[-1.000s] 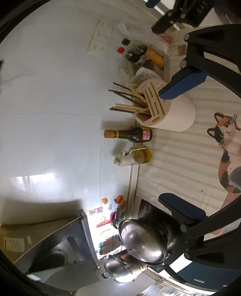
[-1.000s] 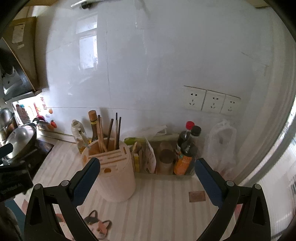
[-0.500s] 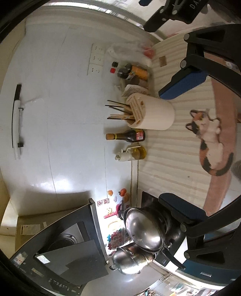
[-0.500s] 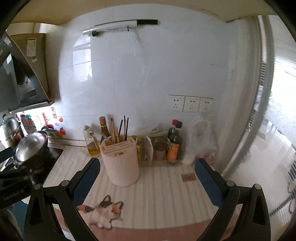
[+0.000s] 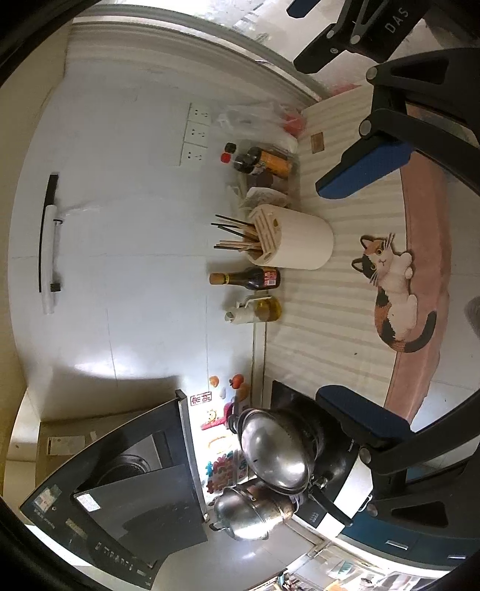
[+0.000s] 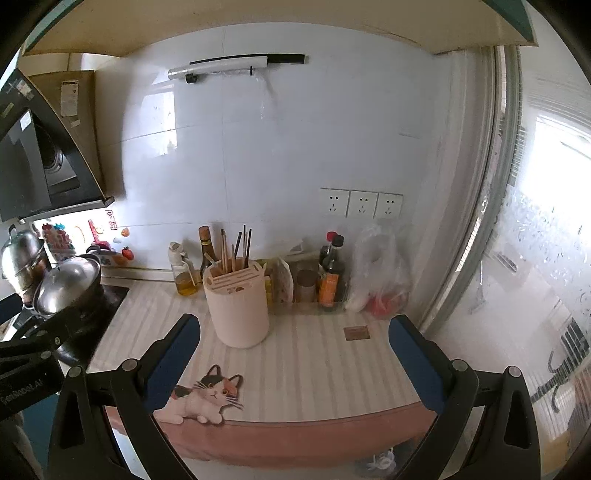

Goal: Organize utensils

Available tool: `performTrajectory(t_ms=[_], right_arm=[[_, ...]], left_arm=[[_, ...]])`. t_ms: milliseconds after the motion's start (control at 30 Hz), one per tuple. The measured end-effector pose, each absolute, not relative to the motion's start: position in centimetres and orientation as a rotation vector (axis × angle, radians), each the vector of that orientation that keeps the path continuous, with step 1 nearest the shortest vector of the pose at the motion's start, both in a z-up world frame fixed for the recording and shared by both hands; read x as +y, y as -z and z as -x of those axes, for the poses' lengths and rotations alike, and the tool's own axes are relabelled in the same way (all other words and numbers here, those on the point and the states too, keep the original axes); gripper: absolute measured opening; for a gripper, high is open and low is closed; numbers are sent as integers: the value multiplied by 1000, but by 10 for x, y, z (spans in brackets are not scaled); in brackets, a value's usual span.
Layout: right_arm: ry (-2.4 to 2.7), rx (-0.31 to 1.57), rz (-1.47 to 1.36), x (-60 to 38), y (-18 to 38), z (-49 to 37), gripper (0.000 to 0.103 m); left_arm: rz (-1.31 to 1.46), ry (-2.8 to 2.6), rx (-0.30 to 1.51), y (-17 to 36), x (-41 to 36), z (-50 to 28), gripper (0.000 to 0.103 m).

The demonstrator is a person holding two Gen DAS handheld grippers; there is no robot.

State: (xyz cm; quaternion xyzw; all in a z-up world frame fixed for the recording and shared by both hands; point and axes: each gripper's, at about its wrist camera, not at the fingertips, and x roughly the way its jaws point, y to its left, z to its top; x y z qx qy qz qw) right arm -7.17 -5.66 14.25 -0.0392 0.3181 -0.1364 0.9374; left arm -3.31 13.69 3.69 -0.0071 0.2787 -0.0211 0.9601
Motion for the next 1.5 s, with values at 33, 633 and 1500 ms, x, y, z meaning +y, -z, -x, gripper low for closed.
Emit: performTrajectory(t_ms=[33, 633, 1500], right_arm=[[281, 650, 81, -58, -143, 70, 103], [251, 653, 97, -67, -145, 56, 103], [242, 663, 95, -70, -140, 50, 103]], left_arm=[[15, 41, 567, -38, 136, 33, 103], [12, 1, 568, -34, 129, 31, 103], [4, -2, 553, -38, 125, 27, 103]])
